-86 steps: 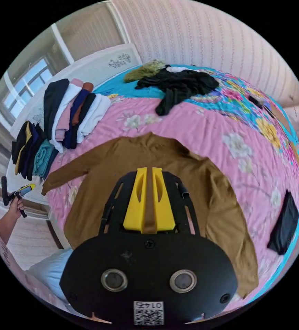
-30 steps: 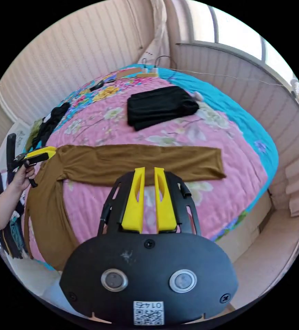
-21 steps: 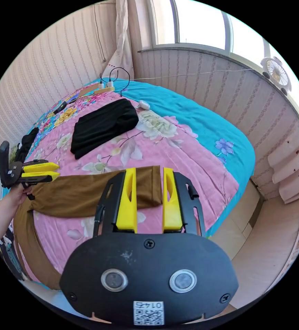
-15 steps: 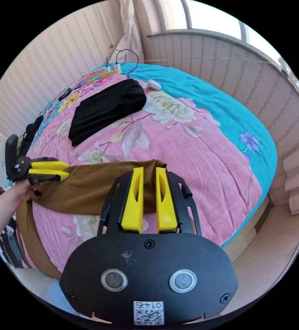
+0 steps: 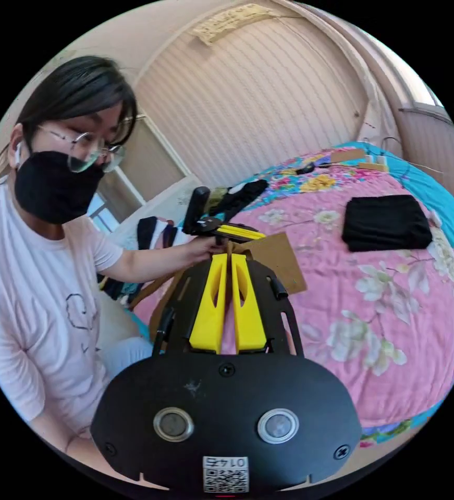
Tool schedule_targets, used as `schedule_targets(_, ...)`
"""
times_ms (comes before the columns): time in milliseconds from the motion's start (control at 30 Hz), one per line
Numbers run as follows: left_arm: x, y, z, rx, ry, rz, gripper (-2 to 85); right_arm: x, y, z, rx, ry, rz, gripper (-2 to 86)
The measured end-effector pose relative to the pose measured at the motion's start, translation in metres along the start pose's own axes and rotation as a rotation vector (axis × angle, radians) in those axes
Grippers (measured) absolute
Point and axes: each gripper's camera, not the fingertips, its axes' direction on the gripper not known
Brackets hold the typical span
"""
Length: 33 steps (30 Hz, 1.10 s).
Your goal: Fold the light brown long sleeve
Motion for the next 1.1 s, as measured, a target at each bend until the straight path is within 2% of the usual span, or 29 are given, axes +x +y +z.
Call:
schedule_targets(67,0.009,0.040,-0.036,0.055,-0.019,-0.052,-1.0,-0.047,0.013,0.017,-0.010,-0.241,-0.070,0.6)
schedule_targets(167,0.026,0.100,-0.072,0.097,-0.080,-0.123,-1.0,-0.105,0.038,0.055,-0.090,-0.458,-0.174,0.6)
schedule_targets(300,0.049,0.180,-0.103,0.135,-0.180,-0.232,-1.0,-0.173,0.077,0.101,-0.221,-0.544,-0.282,0.7)
schedule_targets(400,0.060,0.240,-0.118,0.127,-0.249,-0.335,-1.0,-0.226,0.105,0.124,-0.277,-0.480,-0.386,0.7)
schedule_targets(567,0.051,0.328,-0.135,0.135,-0.279,-0.569,-1.0,-0.292,0.137,0.190,-0.504,-0.410,-0.468,1.5)
schedule_targets(667,0.046,0.360,-0.142,0.168,-0.255,-0.649,-1.0,-0.323,0.160,0.224,-0.597,-0.286,-0.587,2.9)
schedule_targets(833,0.037,0.385,-0.146,0.095,-0.245,-0.672,-1.0,-0.335,0.195,0.263,-0.762,-0.254,-0.623,6.8)
schedule_targets(933,0.022,0.392,-0.156,0.111,-0.256,-0.685,-1.0,-0.309,0.191,0.257,-0.728,-0.276,-0.542,7.1)
schedule_targets(1000,0.004,0.386,-0.161,0.135,-0.240,-0.684,-1.0,-0.281,0.177,0.249,-0.655,-0.189,-0.504,6.9)
schedule_targets(1100,-0.034,0.359,-0.161,0.151,-0.237,-0.663,-0.9,-0.216,0.138,0.243,-0.506,0.081,-0.418,7.0)
